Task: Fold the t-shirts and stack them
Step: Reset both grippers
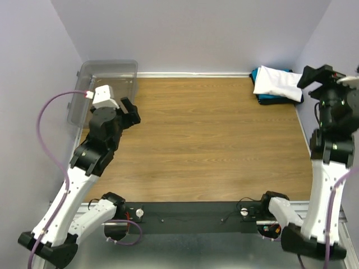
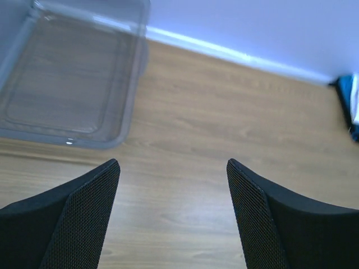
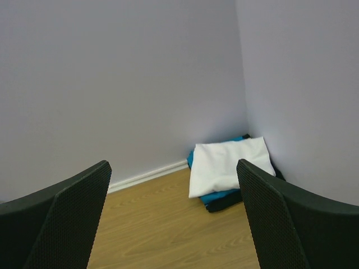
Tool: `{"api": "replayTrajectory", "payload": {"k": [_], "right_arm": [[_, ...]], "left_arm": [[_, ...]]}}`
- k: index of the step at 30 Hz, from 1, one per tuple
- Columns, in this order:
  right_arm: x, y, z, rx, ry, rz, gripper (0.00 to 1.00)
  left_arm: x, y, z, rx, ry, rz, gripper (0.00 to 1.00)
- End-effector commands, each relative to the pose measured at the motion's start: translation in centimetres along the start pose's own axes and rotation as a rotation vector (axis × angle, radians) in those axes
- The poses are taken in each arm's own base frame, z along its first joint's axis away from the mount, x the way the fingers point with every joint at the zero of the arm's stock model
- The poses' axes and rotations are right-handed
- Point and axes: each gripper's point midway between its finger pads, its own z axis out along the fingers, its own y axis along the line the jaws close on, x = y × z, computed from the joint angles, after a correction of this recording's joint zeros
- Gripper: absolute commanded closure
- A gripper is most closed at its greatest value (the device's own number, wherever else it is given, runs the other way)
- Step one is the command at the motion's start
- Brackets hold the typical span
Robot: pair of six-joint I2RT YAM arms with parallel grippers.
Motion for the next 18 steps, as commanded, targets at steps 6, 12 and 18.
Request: {"api": "replayTrajectory", "payload": {"k": [6, 12, 18], "right_arm": [[0.8, -0.1, -7.4, 0.040, -0.021, -0.089, 0.00], [2.2, -1.3, -11.7, 0.056, -0.063, -0.106, 0.00], [4.6, -0.4, -13.2, -0.018, -0.009, -0.093, 0.00]], "left_arm": [[-4.8, 5.3, -4.9, -0.181, -0.281, -0.230, 0.05], [-4.2, 6.7, -6.8, -0.166, -0.337, -0.263, 0.01], [-1.4, 7.4, -6.5, -0.158, -0.326, -0.327, 0.01]]}}
